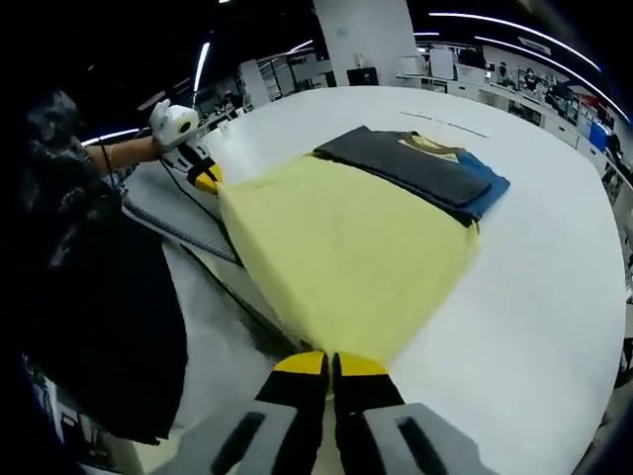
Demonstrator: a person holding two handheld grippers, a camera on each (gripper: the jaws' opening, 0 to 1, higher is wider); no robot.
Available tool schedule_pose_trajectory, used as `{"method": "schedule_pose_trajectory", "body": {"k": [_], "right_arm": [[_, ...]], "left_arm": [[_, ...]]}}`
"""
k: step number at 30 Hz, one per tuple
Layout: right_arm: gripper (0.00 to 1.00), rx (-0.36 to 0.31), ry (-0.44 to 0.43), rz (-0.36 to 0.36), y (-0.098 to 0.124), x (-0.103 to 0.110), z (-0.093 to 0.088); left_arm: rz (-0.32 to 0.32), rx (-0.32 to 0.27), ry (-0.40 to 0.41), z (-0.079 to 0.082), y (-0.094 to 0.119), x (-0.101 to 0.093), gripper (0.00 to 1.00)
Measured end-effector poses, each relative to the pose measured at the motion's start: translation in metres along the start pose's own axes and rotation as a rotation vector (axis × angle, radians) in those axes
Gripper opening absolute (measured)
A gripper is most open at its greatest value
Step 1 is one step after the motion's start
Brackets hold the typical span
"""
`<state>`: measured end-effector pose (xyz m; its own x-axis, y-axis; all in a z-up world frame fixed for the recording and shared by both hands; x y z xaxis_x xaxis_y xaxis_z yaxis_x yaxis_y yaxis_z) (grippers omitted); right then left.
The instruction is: Fold the garment on the visible template until the final outline fits inside the template.
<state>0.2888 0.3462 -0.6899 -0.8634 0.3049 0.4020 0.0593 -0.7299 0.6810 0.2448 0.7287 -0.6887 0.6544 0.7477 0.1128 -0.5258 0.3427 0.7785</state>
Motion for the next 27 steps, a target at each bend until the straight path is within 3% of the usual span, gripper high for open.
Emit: {"method": "schedule_pose_trajectory", "body": {"k": [9, 16, 23, 27], "right_arm": [[0.00, -0.040, 0.059, -0.065, 0.013, -0.004, 0.027], [0.00, -0.069, 0.091, -0.106, 0.022, -0.013, 0.046], [0.00, -0.047, 0.144, -0.129, 0.029, -0.020, 0.064], [0.00, -0.091, 0.161, -0.166, 0.034, -0.030, 0.079]], "left_arm": [[0.044, -0.031, 0.017, 0.019, 0.007, 0.015, 0.00], [0.075, -0.086, 0.003, 0.043, 0.014, 0.032, 0.00], [0.109, -0.118, -0.030, 0.060, 0.014, 0.045, 0.00], [0.132, -0.132, -0.025, 0.067, 0.013, 0.056, 0.00]]}}
Point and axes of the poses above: the point that each gripper's makers call its tool centre point, and the gripper's own axes: y roughly backward along the fingers, x roughly to its left, z roughly out of its top, the point moved 6 cm from there along y, roughly backward along the fingers, and after that the axes turned 15 degrees about z, right-handed, at the moved point
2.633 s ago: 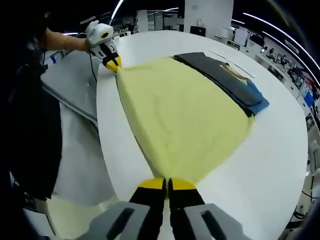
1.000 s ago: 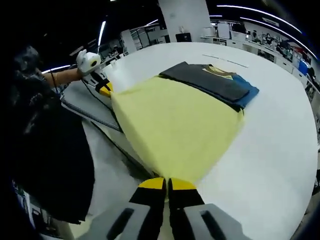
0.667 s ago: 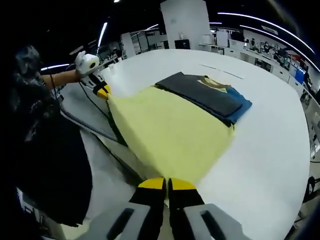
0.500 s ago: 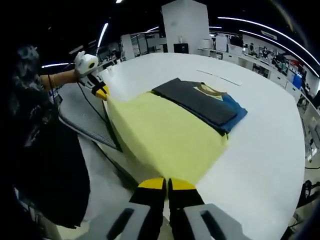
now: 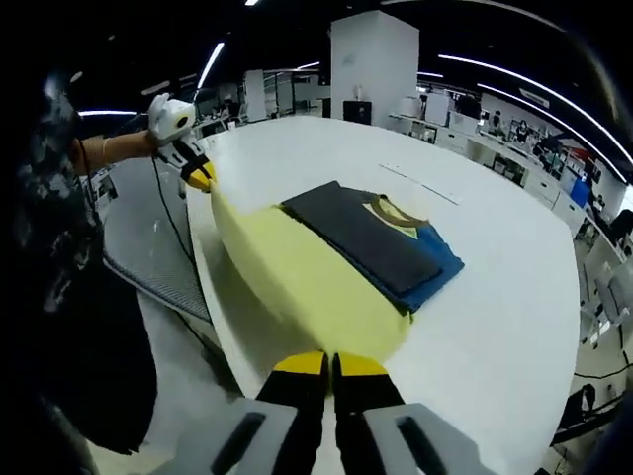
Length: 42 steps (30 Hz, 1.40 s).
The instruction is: Fold the garment on the visible template until the final outline fits inside the template.
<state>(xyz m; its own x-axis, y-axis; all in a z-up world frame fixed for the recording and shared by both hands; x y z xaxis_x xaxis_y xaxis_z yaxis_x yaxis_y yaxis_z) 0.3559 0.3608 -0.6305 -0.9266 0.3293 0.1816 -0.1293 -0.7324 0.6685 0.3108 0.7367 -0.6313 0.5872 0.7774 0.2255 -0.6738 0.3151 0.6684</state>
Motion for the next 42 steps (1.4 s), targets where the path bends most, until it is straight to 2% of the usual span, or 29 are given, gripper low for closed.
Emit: {"method": "schedule_pose_trajectory", "body": {"k": [9, 21, 28, 33, 36, 42], "right_arm": [[0.00, -0.027, 0.052, -0.109, -0.001, -0.025, 0.023], [0.00, -0.049, 0.086, -0.176, -0.001, -0.053, 0.048], [0.00, -0.113, 0.097, -0.254, 0.000, -0.073, 0.069], [0.00, -0.124, 0.113, -0.305, -0.001, -0.086, 0.078], [0.00, -0.128, 0.123, -0.334, -0.002, -0.093, 0.082], [0.00, -0.146, 0.149, -0.369, -0.008, -0.107, 0.096]], "left_arm": [[0.059, -0.045, 0.017, 0.020, -0.012, 0.025, 0.00], [0.117, -0.103, 0.042, 0.048, -0.029, 0.057, 0.00], [0.180, -0.146, 0.102, 0.064, -0.039, 0.079, 0.00], [0.202, -0.195, 0.090, 0.077, -0.045, 0.088, 0.00], [0.224, -0.239, 0.150, 0.083, -0.048, 0.098, 0.00], [0.270, -0.240, 0.137, 0.090, -0.059, 0.113, 0.00]]}}
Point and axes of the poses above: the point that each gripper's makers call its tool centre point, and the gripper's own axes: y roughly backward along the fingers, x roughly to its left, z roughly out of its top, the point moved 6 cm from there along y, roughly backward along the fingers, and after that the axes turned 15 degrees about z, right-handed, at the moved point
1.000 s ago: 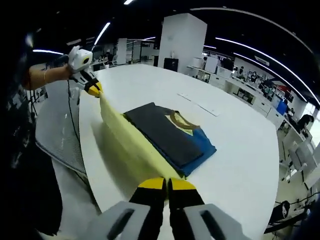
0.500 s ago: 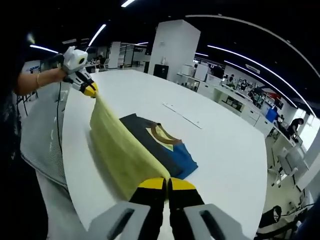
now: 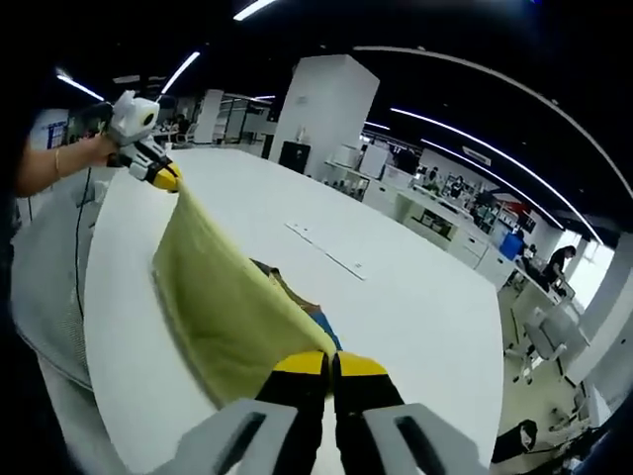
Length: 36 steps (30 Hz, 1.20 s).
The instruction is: Fold the garment on the visible template until the final outline fits inside the template.
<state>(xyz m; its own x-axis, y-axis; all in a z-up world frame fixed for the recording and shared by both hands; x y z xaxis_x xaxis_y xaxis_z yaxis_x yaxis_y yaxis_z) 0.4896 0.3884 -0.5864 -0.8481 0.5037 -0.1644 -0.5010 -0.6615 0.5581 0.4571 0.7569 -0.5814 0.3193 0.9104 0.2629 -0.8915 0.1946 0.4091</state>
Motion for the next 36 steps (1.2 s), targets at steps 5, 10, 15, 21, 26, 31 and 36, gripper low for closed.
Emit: {"method": "schedule_pose_trajectory", "body": {"k": [5, 10, 15, 21, 26, 31, 36], "right_arm": [[0.00, -0.012, 0.009, -0.046, -0.009, -0.014, 0.007], [0.00, -0.020, 0.010, -0.069, -0.018, -0.026, 0.012], [0.00, -0.006, 0.004, -0.078, -0.030, -0.036, 0.009], [0.00, 0.011, -0.009, -0.068, -0.049, -0.046, 0.004], [0.00, 0.014, -0.047, -0.058, -0.067, -0.056, -0.002], [0.00, 0.058, -0.067, -0.059, -0.085, -0.064, -0.013], [0.00, 0.089, -0.103, -0.043, -0.105, -0.070, -0.025]], "left_arm": [[0.045, -0.005, 0.026, 0.006, -0.018, 0.006, 0.00], [0.080, 0.002, 0.021, 0.008, -0.033, 0.011, 0.00], [0.090, 0.012, 0.045, 0.004, -0.046, 0.013, 0.00], [0.100, 0.036, 0.093, -0.006, -0.064, 0.017, 0.00], [0.098, 0.070, 0.118, -0.017, -0.081, 0.020, 0.00], [0.076, 0.096, 0.281, -0.031, -0.099, 0.022, 0.00], [0.073, 0.140, 0.240, -0.043, -0.116, 0.020, 0.00]]}}
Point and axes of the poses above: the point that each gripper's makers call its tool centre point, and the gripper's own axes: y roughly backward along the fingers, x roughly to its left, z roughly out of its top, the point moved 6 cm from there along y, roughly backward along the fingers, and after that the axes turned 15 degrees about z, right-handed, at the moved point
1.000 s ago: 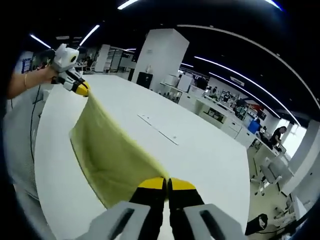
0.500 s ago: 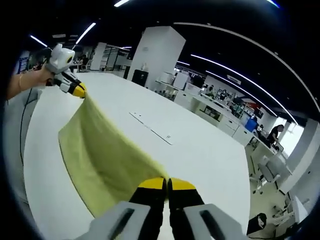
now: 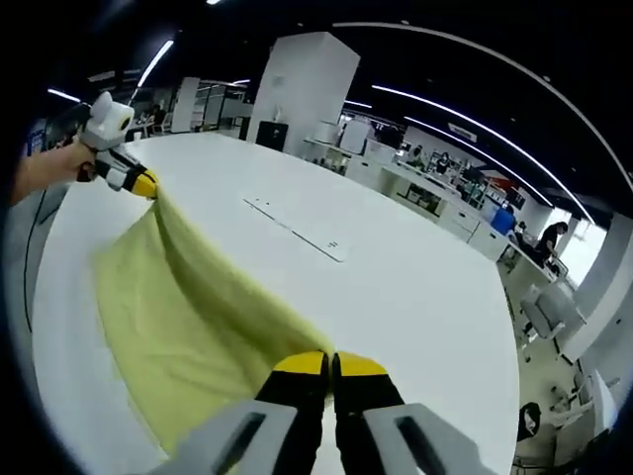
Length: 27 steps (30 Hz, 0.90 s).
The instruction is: Fold the garment on the visible template until the final outline fits inside the template.
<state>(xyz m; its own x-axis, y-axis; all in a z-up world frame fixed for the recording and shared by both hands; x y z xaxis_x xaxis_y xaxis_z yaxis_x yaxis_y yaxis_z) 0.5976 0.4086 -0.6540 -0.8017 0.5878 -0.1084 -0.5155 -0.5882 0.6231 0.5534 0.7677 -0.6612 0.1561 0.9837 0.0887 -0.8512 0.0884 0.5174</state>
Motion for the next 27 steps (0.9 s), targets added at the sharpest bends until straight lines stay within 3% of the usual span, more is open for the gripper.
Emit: {"method": "schedule_pose_trajectory", "body": {"k": [8, 17, 27], "right_arm": [[0.00, 0.042, -0.066, 0.033, -0.026, -0.012, -0.011], [0.00, 0.119, -0.044, 0.051, -0.050, -0.013, -0.026], [0.01, 0.171, -0.056, 0.066, -0.064, -0.018, -0.040]], "left_arm": [[-0.009, 0.060, 0.010, -0.016, -0.028, 0.002, 0.00], [-0.021, 0.116, -0.022, -0.034, -0.048, 0.004, 0.00], [-0.028, 0.123, -0.046, -0.040, -0.059, 0.009, 0.05]]}}
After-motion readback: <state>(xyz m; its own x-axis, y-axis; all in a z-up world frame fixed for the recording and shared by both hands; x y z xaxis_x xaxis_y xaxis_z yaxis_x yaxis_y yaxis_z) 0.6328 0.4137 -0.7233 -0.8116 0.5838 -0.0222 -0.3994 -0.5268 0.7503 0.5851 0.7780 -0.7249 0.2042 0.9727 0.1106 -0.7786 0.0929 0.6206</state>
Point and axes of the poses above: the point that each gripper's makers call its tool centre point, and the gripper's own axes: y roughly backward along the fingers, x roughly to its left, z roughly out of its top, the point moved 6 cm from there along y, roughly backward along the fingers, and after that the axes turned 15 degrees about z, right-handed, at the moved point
